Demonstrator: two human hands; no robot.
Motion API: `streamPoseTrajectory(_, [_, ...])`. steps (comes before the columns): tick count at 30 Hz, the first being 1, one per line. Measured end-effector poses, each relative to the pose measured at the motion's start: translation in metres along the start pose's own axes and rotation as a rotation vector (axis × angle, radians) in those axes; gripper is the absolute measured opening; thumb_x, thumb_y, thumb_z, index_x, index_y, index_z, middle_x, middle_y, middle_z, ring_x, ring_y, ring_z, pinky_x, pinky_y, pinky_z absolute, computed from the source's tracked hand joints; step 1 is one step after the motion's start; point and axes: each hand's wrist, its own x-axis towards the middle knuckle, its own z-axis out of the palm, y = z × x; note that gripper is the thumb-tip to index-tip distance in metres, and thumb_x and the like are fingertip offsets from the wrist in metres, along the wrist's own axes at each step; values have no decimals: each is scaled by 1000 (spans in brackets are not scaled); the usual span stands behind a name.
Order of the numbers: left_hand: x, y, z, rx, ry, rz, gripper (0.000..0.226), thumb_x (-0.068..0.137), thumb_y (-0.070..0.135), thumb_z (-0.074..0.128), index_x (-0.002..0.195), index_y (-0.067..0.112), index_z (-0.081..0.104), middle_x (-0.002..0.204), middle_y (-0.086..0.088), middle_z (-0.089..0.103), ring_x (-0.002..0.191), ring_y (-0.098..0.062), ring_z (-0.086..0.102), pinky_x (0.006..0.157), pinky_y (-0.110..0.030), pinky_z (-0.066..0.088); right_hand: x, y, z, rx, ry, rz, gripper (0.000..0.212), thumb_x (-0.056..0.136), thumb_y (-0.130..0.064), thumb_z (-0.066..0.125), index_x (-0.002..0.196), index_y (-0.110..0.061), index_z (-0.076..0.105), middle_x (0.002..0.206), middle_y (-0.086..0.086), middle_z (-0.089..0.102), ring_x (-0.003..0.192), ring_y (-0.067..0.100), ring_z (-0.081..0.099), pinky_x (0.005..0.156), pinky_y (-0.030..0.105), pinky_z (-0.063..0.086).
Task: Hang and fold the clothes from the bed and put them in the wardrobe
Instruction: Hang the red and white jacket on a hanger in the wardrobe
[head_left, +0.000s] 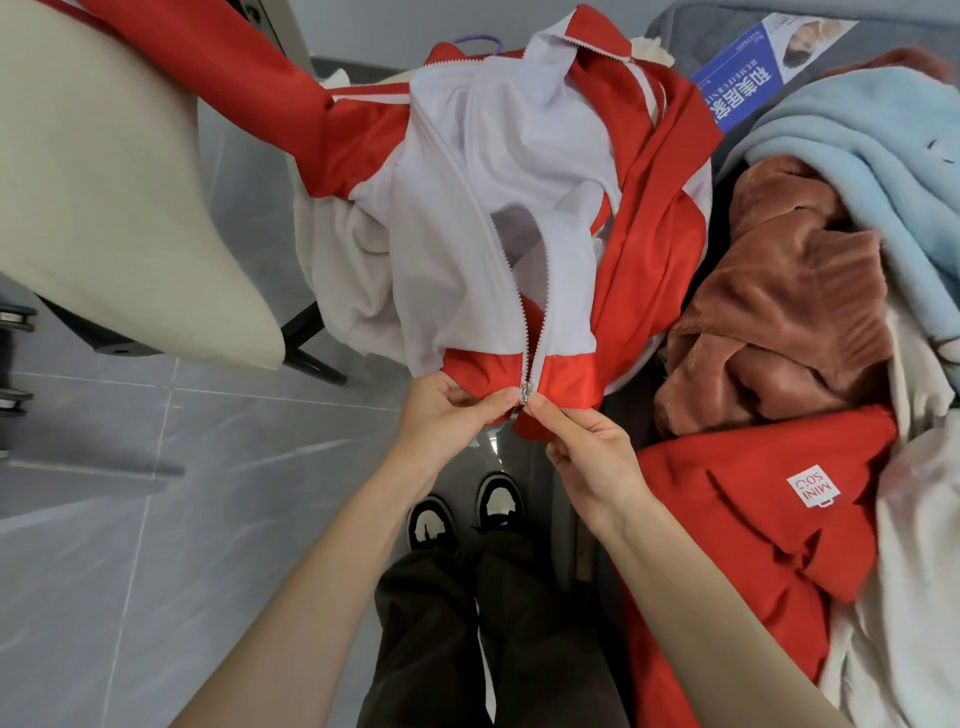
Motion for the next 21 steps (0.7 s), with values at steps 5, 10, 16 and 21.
streamPoseTrajectory(5, [-4, -6, -4, 2, 25, 45, 16, 77, 17, 78, 92, 15, 74, 88, 3, 75, 86, -10, 71, 73, -18, 54, 0, 2, 3, -62, -2, 63, 27, 82, -18, 72, 105, -6, 64, 85, 8, 55, 61, 4, 51, 62, 15, 47])
streamPoseTrajectory(10, [-10, -11, -1, 29, 109, 14, 12, 79, 29, 75, 82, 17, 75, 84, -1, 75, 86, -15, 70, 76, -21, 54, -4, -19, 6, -272, -92, 197, 16, 89, -30, 66, 83, -15, 66, 77, -6, 62, 63, 5, 52, 61, 19, 46])
streamPoseTrajectory(16, [-13, -6, -2, 8, 81, -14, 22, 84, 30, 71, 88, 8, 74, 84, -1, 75, 85, -11, 70, 78, -21, 52, -10, -33, 4, -567, -194, 224, 36, 85, -44, 66, 99, -12, 72, 101, -8, 71, 67, 2, 55, 69, 20, 47])
streamPoseTrajectory(21, [-15, -3, -6, 17, 58, 34, 21, 88, 25, 66, 94, 6, 71, 85, 2, 75, 73, 3, 66, 60, -6, 44, -13, -36, 6, -606, -240, 233, 29, 84, -40, 69, 106, -20, 71, 101, -11, 74, 81, 4, 63, 74, 21, 48])
